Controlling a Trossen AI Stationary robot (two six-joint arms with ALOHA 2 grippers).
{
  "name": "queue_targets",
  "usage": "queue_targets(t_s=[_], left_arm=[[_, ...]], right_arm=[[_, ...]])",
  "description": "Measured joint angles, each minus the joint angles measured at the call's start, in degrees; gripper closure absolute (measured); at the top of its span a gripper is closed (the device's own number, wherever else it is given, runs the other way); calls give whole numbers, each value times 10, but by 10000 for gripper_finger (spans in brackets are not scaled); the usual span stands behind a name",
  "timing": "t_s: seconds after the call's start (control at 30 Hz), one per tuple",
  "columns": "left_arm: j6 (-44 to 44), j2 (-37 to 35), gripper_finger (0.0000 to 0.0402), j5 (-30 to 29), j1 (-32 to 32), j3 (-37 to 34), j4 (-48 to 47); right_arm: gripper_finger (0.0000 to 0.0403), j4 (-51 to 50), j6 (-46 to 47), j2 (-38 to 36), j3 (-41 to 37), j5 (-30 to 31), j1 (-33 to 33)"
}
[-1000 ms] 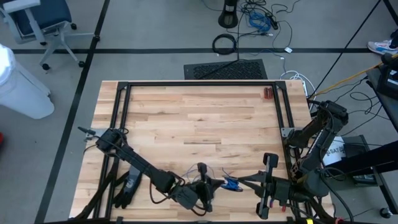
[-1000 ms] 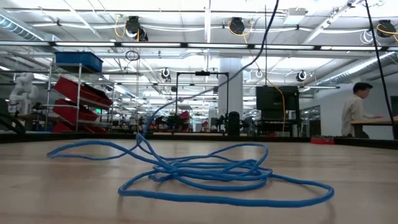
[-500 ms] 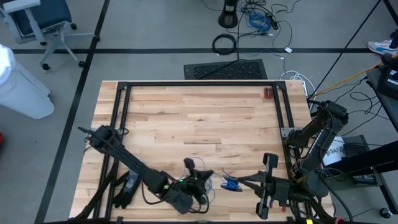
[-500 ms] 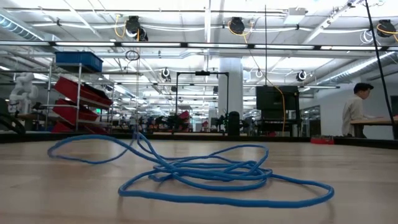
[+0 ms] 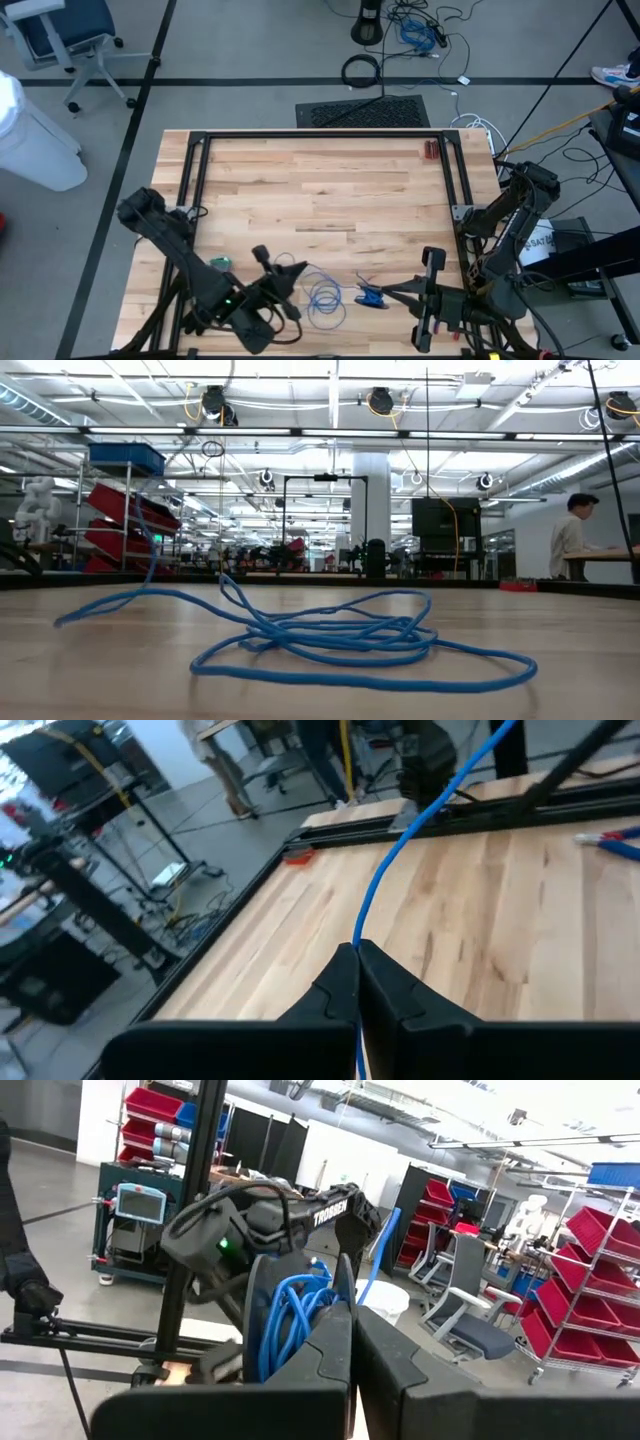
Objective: Coil cords
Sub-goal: Coil the blue wire onto the spool
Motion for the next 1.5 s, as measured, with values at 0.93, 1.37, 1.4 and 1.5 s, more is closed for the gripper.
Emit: queue_targets(t_s=[0.93, 1.37, 1.4, 1.5], left_arm=[[-52, -63, 400, -49, -80, 0, 48], [97, -64, 400, -1, -40, 0, 212], [97, -64, 400, 11, -33, 0, 212], [97, -64, 400, 44, -10, 0, 218]], right_arm=[[403, -230, 125, 0, 0, -137, -98], [403, -250, 161, 27, 0, -87, -135], [403, -250, 165, 30, 0, -87, -138], [403, -250, 177, 37, 0, -86, -149]])
